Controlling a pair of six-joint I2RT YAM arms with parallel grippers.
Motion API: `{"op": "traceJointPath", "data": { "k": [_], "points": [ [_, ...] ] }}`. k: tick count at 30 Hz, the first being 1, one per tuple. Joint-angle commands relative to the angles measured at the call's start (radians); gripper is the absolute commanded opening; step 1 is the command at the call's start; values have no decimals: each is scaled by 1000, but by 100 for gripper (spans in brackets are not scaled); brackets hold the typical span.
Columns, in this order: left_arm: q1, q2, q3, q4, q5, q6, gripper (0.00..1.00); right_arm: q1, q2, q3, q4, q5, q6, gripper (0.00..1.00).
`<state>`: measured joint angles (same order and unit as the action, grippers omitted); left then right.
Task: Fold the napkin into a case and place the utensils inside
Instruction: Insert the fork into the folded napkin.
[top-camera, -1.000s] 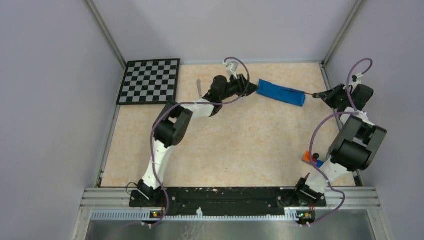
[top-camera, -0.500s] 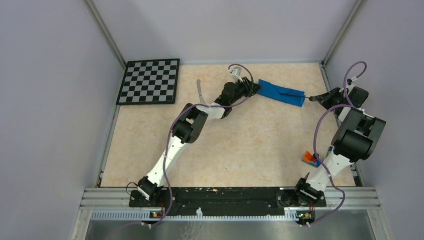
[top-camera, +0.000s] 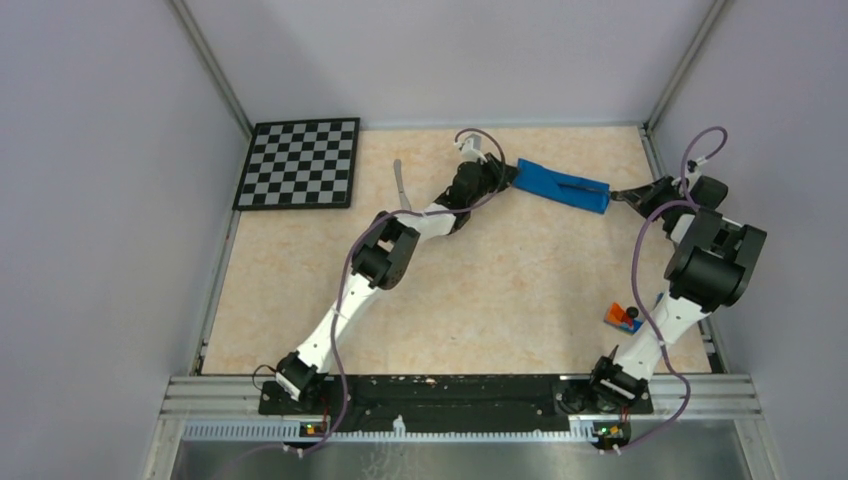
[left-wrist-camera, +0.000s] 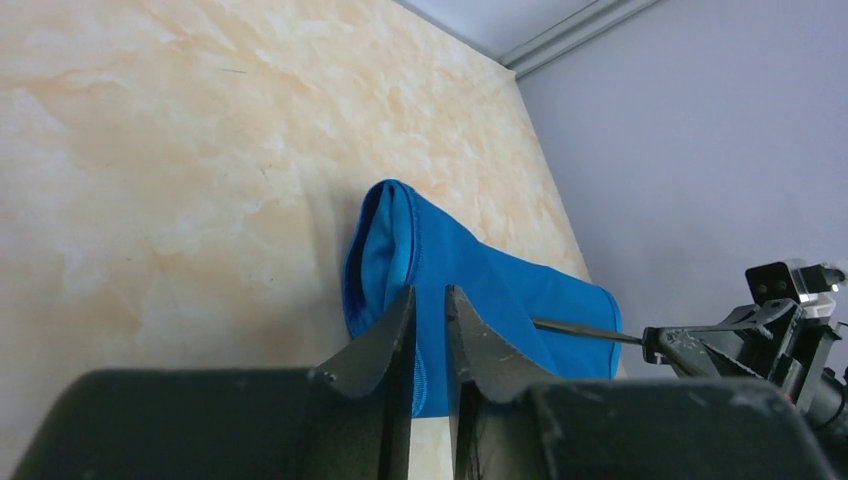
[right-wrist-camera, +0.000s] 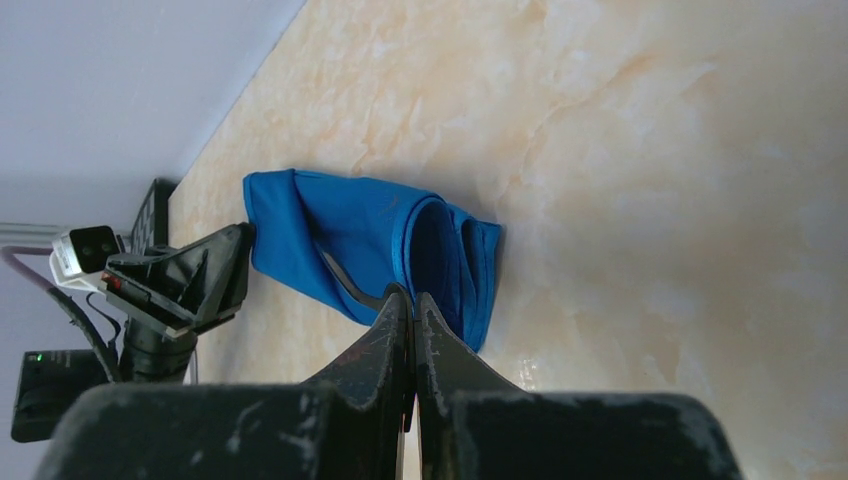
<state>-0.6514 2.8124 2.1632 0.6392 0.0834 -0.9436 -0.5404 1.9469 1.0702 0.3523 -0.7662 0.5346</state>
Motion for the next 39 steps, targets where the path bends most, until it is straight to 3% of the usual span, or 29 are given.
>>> {"op": "traceJointPath", "data": {
  "k": [1,8,19,32,39],
  "points": [
    [-9,33,71,-99,-46,12,20,27,35,54,106,-38,46,0],
    [-11,56,109,-132,-33,37,16,82,105,86,185,-38,125,0],
    [-10,54,112,-143,-20,78,8,130,181,174,175,-35,136,0],
    [-4,47,81,-133,-21,82,4,136,-18,140,4,82,-49,0],
    [-1,54,76,-130,-18,78,3,154,49,169,29,62,-27,0]
  ]
}}
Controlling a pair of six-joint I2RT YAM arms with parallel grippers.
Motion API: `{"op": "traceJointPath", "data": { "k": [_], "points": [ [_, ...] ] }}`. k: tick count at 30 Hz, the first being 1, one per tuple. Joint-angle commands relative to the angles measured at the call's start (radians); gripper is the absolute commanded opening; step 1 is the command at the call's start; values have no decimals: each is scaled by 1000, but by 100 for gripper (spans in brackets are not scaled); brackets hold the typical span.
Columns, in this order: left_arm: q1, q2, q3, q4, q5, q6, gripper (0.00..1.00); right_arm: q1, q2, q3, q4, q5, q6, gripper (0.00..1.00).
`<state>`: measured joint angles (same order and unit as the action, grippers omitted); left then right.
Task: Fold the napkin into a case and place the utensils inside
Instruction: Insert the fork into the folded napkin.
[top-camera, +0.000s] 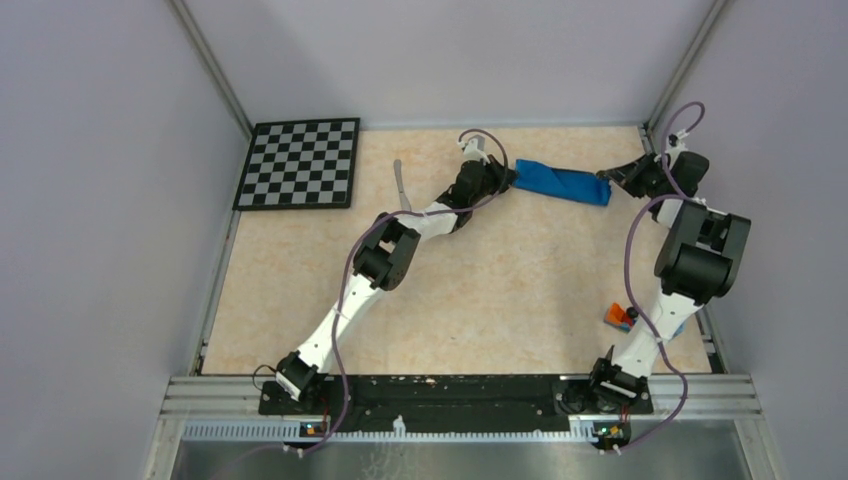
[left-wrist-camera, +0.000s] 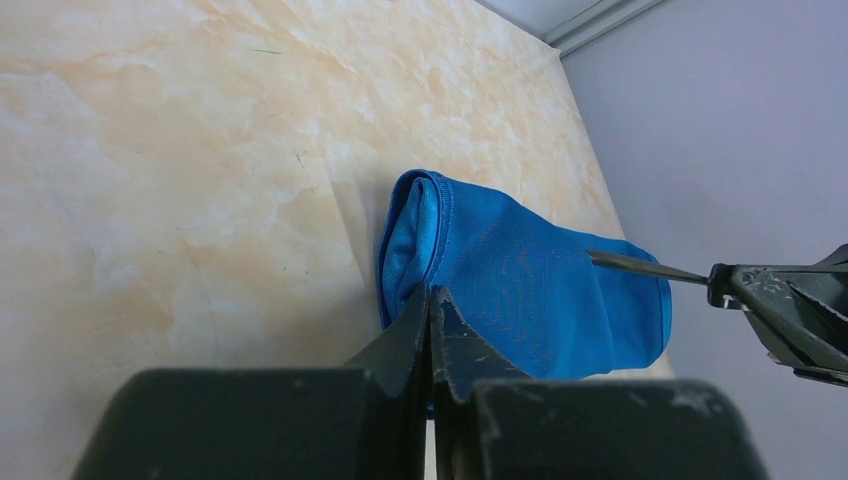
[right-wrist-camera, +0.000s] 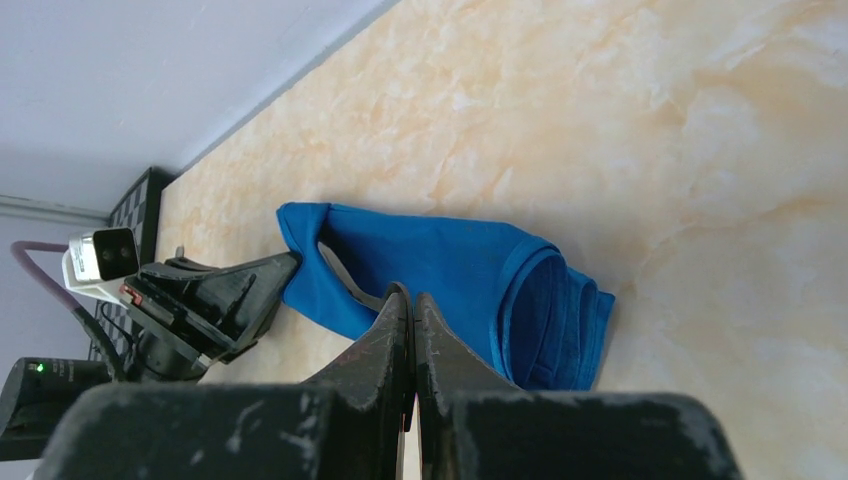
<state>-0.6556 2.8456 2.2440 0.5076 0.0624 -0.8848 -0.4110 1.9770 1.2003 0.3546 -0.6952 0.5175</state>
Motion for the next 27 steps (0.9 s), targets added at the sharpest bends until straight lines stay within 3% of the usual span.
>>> {"op": "traceJointPath", "data": {
  "k": [1,11,20,22,27],
  "points": [
    [3,20,-4,2,1,21,3,31,34,45,35,-11,-5,0],
    [4,18,-3,0,11,44,3,51,180,88,193,-51,122,4],
    [5,-48,-44,-1,39,113,7,57,183,156,51,31,-8,24],
    [5,-76,-64,-4,49,131,12,60,175,192,-30,67,-65,30],
    [19,-205,-155,-10,119,185,33,68,114,219,-191,161,-167,43]
  ]
}}
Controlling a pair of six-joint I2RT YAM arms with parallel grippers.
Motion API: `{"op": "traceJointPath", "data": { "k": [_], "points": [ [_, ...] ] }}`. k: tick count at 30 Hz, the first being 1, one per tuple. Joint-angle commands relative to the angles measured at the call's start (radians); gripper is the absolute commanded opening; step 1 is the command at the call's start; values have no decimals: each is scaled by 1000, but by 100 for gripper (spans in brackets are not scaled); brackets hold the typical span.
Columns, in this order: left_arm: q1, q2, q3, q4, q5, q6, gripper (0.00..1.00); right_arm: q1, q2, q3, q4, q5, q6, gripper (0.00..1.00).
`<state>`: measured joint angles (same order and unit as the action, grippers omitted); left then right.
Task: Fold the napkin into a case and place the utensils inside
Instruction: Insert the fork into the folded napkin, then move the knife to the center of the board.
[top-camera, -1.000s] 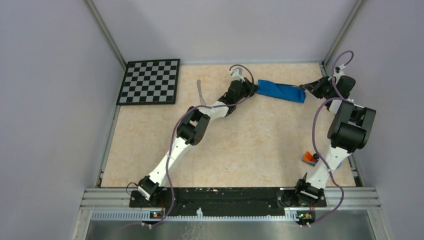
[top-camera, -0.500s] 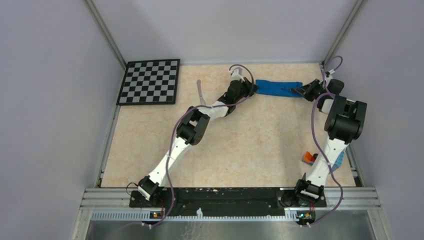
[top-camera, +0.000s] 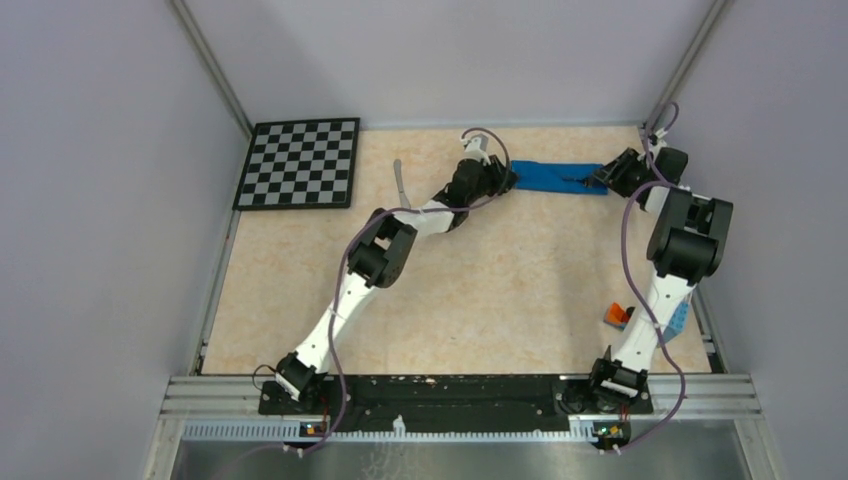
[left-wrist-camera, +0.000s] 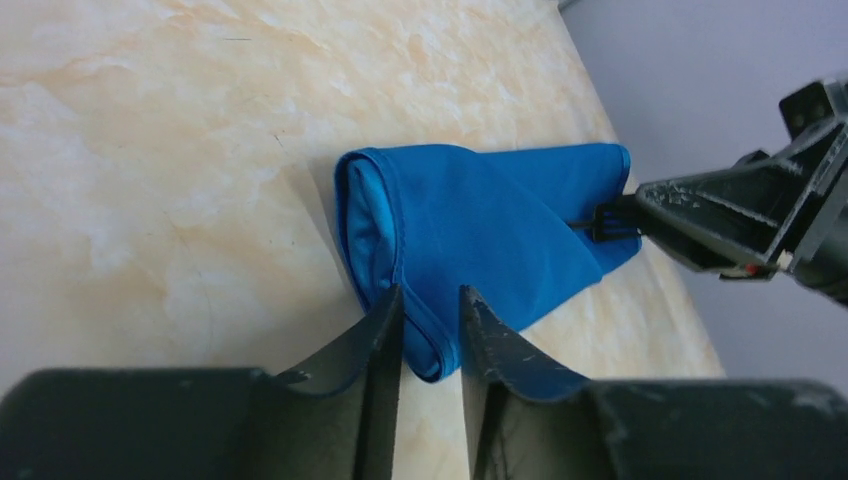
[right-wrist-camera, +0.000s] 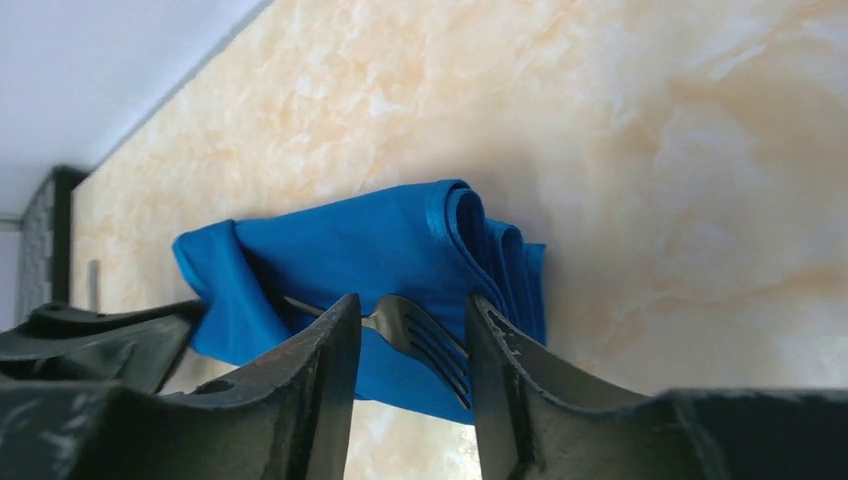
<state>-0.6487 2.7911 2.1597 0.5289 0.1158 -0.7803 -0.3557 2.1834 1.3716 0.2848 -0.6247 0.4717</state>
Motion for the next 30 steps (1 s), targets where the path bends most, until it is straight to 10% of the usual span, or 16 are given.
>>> {"op": "traceJointPath", "data": {
  "k": [1,7,13,16,30],
  "points": [
    [16,-185,-93,-42,78,93,37,14,-106,63,-158,107,-144,48],
    [67,-462,-358,-82,148,120,61,26,-235,91,-336,269,-230,73],
    [115,-759,-619,-358,34,274,78,136,-372,77,-538,544,-170,76],
    [136,-854,-662,-595,-144,351,82,226,-425,28,-603,444,-61,76],
    [256,-480,-184,-1125,-439,458,76,579,-610,-307,-432,208,-39,75]
  ]
}}
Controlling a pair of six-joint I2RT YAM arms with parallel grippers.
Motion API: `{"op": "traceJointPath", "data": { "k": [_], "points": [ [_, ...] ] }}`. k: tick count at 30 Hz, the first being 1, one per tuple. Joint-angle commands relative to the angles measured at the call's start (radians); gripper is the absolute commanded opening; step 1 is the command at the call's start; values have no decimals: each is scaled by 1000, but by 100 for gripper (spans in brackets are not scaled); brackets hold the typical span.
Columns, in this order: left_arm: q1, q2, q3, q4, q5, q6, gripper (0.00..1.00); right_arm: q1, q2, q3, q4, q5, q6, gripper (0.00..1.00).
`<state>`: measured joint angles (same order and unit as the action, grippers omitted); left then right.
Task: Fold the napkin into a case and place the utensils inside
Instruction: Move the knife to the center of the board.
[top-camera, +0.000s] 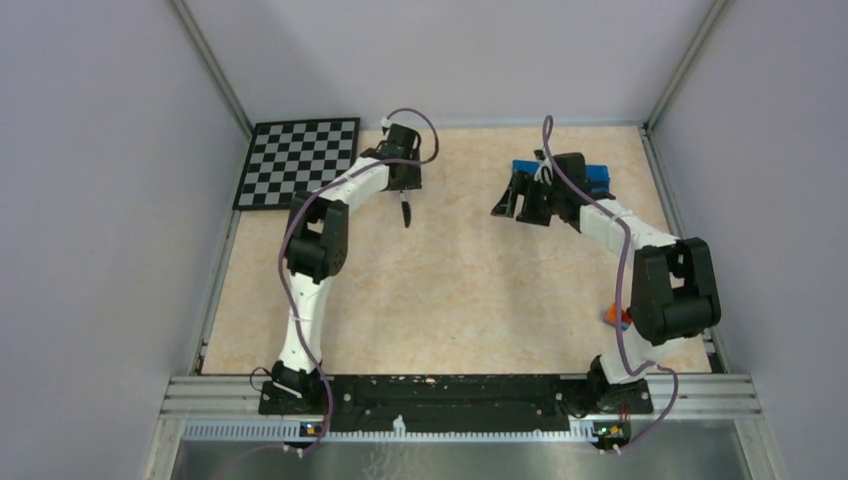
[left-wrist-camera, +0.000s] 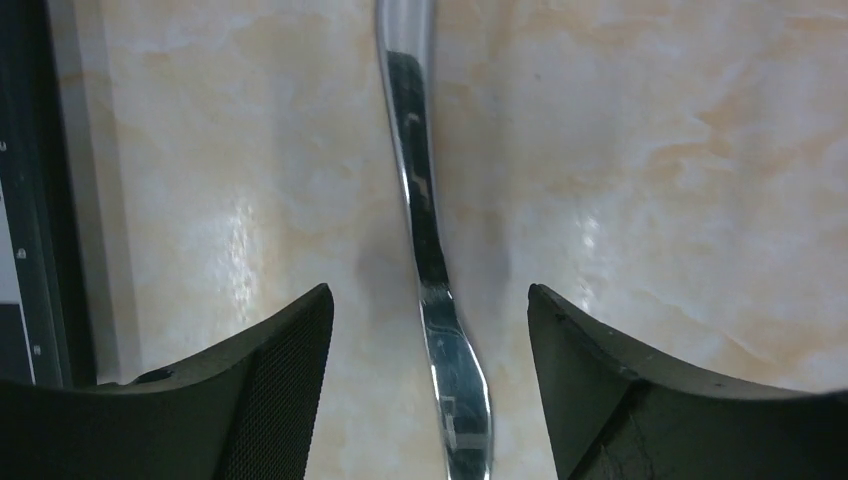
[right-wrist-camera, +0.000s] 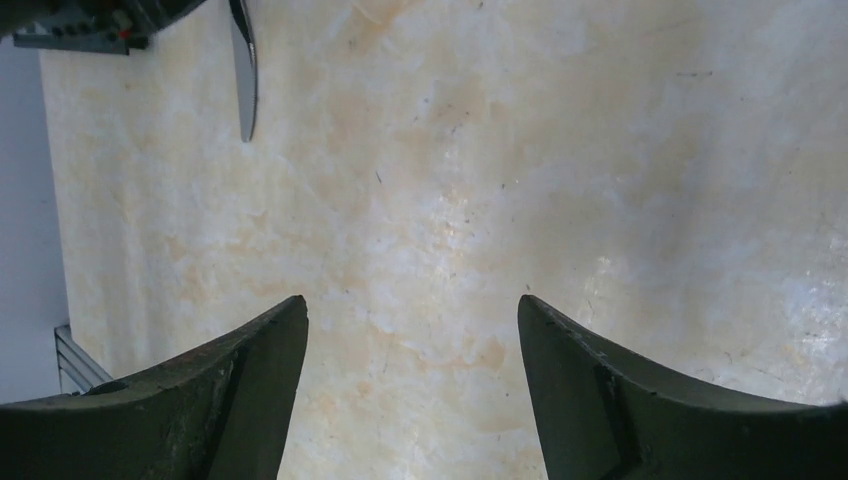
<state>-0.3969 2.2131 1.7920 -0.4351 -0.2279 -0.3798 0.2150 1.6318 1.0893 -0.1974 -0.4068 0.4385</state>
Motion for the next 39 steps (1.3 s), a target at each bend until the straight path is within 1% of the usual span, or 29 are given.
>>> {"op": "traceJointPath", "data": {
  "k": [1,4,5,7,8,11,12,13,17,20,22,25,28,30,32,33,34,37,39],
  "points": [
    [4,119,214,-165,-107,66,76,9,-67,-42,56,-6,-5,75],
    [14,167,254,-131,-93,78,68,9,-91,-75,63,4,-7,75],
    [16,189,276,-139,-87,77,67,9,-101,-81,66,5,-7,75],
    [18,235,333,-175,-84,76,61,9,-117,-90,69,8,-8,75],
    [18,262,355,-196,-84,73,56,9,-122,-94,69,7,-6,75],
    [17,291,379,-249,-68,55,36,9,-136,-96,68,-11,-1,75],
    [16,289,364,-256,-61,53,33,9,-139,-98,70,-18,0,75],
    [15,282,342,-257,-64,47,32,9,-144,-100,70,-22,2,75],
    [11,232,240,-252,-50,77,19,12,-165,-129,76,-35,5,75],
    [-6,192,191,-312,-41,72,12,33,-184,-168,85,-40,10,75],
    [-21,144,108,-319,-27,66,9,62,-189,-188,80,-35,8,75],
    [-62,56,-29,-323,-23,39,3,124,-201,-212,62,-7,4,75],
    [-104,-60,-198,-345,4,-52,0,202,-225,-243,46,39,7,75],
    [-125,-136,-305,-385,-11,-169,0,241,-237,-265,38,52,17,75],
    [-129,-215,-416,-416,27,-315,0,283,-250,-290,35,69,32,76],
    [-129,-260,-475,-415,80,-424,0,305,-260,-304,40,75,38,75],
    [-130,-303,-542,-399,133,-495,0,331,-268,-318,50,72,46,76],
    [-129,-428,-710,-322,270,-674,0,386,-305,-406,162,-2,90,76],
    [-131,-491,-770,-263,325,-742,0,387,-336,-501,318,-79,150,76]
  ]
}}
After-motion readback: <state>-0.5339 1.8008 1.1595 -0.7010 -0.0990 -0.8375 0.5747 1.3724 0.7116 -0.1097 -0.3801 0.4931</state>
